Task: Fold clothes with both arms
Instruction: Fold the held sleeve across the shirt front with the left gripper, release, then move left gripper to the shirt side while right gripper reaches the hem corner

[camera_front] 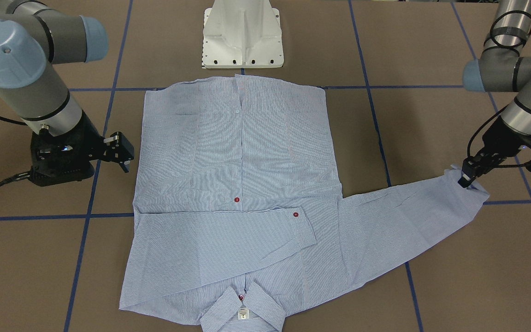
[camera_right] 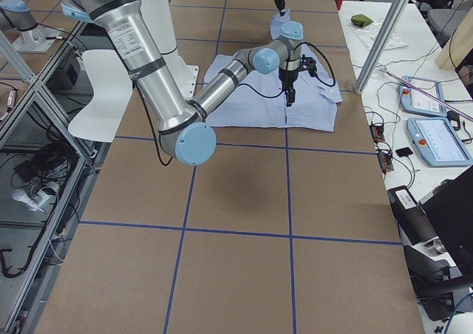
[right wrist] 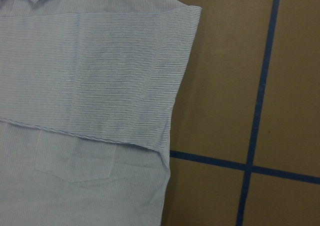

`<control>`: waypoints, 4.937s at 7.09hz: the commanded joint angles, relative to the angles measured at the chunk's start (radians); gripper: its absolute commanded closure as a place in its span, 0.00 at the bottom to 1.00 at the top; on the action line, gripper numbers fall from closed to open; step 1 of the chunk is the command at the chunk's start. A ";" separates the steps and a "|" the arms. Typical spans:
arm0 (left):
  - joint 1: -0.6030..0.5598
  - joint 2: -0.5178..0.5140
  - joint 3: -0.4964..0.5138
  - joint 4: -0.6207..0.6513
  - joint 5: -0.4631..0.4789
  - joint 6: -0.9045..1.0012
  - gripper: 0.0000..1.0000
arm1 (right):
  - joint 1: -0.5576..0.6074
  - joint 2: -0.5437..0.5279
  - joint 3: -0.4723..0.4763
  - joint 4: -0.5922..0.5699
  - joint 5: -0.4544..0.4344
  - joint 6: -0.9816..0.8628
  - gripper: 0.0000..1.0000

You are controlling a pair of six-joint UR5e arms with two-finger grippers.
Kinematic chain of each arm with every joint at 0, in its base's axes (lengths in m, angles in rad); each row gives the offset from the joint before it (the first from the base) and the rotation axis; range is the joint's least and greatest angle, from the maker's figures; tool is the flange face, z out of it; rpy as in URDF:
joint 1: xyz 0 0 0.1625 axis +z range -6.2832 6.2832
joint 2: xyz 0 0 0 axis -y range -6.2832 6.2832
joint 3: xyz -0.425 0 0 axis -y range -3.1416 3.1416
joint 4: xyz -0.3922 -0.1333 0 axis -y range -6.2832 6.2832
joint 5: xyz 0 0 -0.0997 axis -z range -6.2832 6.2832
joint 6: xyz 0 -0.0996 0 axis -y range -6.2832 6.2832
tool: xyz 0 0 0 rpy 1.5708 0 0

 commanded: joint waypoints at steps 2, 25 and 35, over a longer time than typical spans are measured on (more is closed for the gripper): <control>0.052 -0.303 -0.058 0.285 0.003 -0.139 1.00 | 0.077 -0.181 0.081 0.007 0.019 -0.181 0.00; 0.496 -0.828 0.423 0.002 0.316 -0.415 0.01 | 0.211 -0.348 0.120 0.045 0.196 -0.240 0.00; 0.434 -0.221 -0.293 0.343 0.253 -0.072 0.01 | -0.578 -0.467 0.296 0.386 -0.254 0.713 0.02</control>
